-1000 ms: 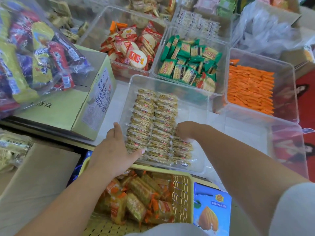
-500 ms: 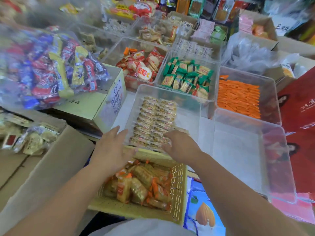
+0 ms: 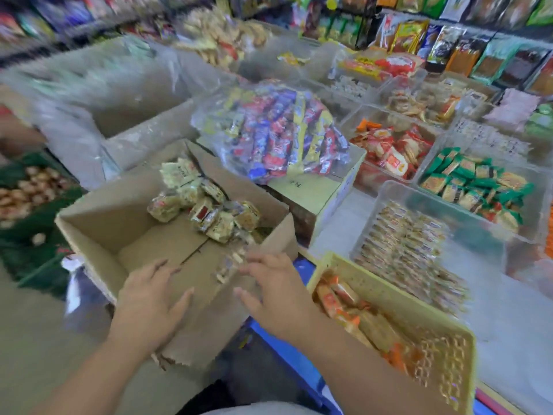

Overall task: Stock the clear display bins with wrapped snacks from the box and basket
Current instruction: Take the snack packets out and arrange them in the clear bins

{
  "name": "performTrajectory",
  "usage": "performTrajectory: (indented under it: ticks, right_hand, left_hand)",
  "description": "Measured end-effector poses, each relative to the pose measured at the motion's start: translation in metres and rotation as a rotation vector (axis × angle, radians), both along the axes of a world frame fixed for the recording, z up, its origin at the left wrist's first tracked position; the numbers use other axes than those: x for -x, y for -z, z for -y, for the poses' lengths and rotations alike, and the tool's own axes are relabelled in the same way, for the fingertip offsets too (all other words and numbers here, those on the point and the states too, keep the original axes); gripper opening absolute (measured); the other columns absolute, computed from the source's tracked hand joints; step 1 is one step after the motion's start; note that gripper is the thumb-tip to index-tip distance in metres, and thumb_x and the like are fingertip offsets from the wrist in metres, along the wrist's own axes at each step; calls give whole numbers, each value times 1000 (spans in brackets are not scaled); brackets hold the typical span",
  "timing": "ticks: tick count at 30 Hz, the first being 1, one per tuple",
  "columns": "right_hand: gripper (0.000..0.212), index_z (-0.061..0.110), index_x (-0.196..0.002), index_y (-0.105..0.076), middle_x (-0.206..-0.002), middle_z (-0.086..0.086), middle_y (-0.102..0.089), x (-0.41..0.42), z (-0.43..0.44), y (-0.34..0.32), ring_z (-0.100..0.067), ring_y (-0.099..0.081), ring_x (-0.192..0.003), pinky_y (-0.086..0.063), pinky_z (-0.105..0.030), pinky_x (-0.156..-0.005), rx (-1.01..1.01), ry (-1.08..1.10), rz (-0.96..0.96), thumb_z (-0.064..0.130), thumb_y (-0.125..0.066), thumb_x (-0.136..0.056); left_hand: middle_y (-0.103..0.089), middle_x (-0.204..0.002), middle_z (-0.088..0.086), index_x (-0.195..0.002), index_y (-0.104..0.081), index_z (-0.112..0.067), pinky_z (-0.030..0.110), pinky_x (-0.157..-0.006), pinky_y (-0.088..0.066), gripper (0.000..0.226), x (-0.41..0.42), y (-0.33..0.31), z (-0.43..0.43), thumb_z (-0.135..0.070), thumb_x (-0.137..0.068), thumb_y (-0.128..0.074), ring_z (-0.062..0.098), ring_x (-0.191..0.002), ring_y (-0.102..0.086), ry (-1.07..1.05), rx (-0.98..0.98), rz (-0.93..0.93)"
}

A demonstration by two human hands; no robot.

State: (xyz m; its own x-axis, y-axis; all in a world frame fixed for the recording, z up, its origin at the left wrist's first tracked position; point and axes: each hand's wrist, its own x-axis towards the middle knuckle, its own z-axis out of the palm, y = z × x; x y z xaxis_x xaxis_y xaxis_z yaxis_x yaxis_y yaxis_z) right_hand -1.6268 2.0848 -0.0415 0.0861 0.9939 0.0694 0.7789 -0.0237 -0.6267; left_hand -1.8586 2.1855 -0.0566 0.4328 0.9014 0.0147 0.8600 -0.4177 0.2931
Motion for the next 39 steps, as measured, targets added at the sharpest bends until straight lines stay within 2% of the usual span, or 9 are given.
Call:
performTrajectory:
  ticks: [3,6,11,16,22,27,30,34,39]
  right_hand:
    - [38,26,-121,-70,-133,1,-60,37,-48,4,-23,-43,-131,-30,-39,-113,30,2,108,50,-61,-92]
    - [42,36,-125,-65,-141,10,-53,62,-90,14,-21,-32,-142,-23,-43,-118,142,116,195,60,-54,-91]
    - [51,41,-128,-61,-141,15,-53,85,-124,26,-17,-33,-142,-27,-45,-116,289,360,349,67,-39,-90]
    - [44,39,-119,-67,-130,13,-62,91,-125,32,-18,-48,-131,-39,-43,-107,316,471,442,65,-49,-89]
    - [39,33,-109,-72,-120,8,-68,95,-127,32,-22,-58,-120,-49,-42,-97,352,542,490,62,-60,-86]
    - [44,32,-111,-71,-118,7,-68,96,-132,30,-22,-58,-119,-49,-42,-99,384,555,499,63,-50,-89]
    - [51,33,-118,-68,-122,10,-65,96,-131,30,-19,-54,-122,-44,-39,-102,409,544,474,65,-40,-92]
    - [46,32,-114,-69,-115,11,-66,94,-129,32,-17,-57,-114,-46,-38,-97,393,564,470,65,-46,-90]
    - [44,30,-105,-70,-106,10,-67,94,-129,36,-19,-60,-105,-50,-37,-90,376,571,470,64,-50,-89]
  left_hand:
    - [-64,-130,24,-120,-73,-3,57,-106,-46,70,32,6,-42,-58,-79,-59,45,-122,-60,-64,66,1]
    - [-57,-140,17,-132,-66,-10,49,-113,-40,59,51,6,-87,-39,-84,-82,39,-132,-52,-64,150,39]
    - [-49,-147,6,-148,-48,-22,42,-113,-37,76,50,1,-181,-47,-83,-80,27,-137,-45,-32,264,168]
    - [-43,-157,12,-156,-36,-18,51,-116,-38,94,2,20,-263,-57,-82,-78,36,-144,-40,-239,387,274]
    - [-57,-141,19,-140,-44,-8,52,-108,-43,103,-59,61,-289,-69,-67,-83,42,-132,-50,-534,459,365]
    - [-63,-131,18,-137,-45,-19,52,-103,-38,95,-77,84,-298,-73,-66,-79,41,-127,-49,-522,349,241]
    - [-63,-130,18,-135,-46,-20,53,-102,-40,91,-84,96,-304,-69,-66,-81,42,-124,-51,-551,339,267]
    - [-60,-132,15,-133,-43,-20,58,-99,-50,90,-93,109,-305,-56,-65,-88,42,-122,-58,-563,381,425]
    - [-66,-127,18,-126,-56,-9,53,-101,-52,88,-103,116,-312,-54,-60,-92,43,-123,-59,-629,459,413]
